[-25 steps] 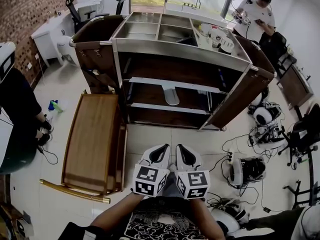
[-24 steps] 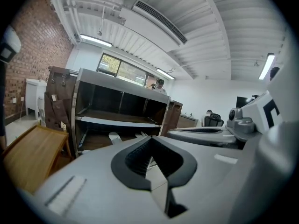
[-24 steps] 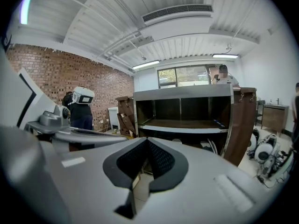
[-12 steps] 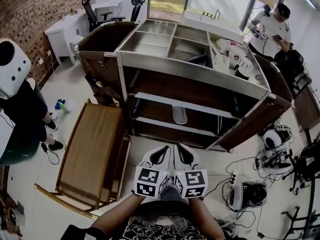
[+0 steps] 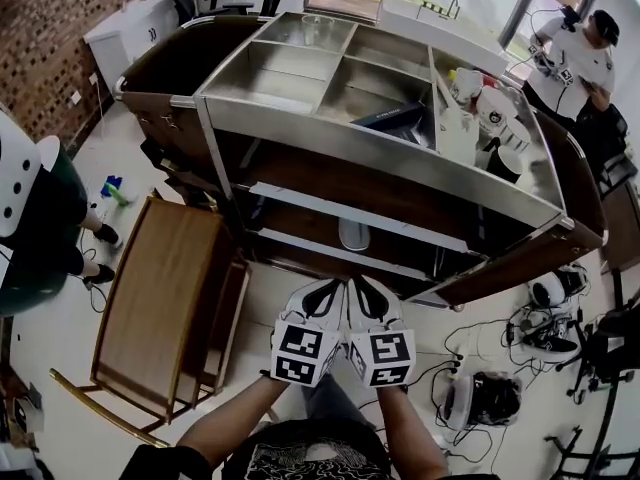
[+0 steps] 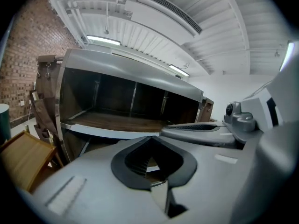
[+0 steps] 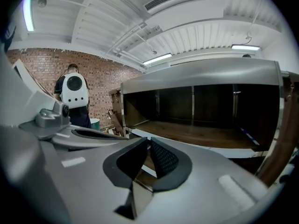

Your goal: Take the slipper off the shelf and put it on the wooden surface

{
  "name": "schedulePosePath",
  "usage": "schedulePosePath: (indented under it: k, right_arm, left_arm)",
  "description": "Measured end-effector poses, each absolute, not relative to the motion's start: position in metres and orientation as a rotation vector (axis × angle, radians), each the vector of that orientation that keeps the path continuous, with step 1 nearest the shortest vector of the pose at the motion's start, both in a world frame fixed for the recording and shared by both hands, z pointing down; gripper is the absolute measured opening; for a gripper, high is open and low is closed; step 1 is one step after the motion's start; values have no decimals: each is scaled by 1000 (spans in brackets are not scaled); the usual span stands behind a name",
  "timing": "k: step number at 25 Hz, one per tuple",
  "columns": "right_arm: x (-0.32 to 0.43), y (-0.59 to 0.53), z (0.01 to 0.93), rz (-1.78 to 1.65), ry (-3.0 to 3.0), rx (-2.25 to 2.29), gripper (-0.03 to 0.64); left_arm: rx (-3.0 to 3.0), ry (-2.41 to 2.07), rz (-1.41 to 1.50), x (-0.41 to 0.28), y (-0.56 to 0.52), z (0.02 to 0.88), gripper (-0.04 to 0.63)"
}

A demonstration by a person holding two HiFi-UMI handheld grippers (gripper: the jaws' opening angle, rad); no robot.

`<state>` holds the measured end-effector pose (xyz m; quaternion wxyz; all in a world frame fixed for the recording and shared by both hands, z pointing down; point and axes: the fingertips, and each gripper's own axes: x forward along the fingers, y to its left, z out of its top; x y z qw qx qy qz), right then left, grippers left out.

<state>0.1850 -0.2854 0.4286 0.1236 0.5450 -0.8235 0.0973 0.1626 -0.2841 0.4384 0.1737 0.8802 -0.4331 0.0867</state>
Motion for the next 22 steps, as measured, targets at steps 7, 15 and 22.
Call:
schedulePosePath:
  k: [7, 15, 22]
  right_arm:
    - [210, -328, 474, 326, -2375, 1563, 0]
    - [226, -383, 536, 326, -2334, 1599, 5]
    - [247, -410, 602, 339, -2281, 1635, 31]
  left_arm:
    - [2459, -1239, 234, 177, -329, 474, 6]
    - [2442, -1250, 271, 186, -371, 521, 6]
    - [2442, -1201, 278, 200, -383, 573, 6]
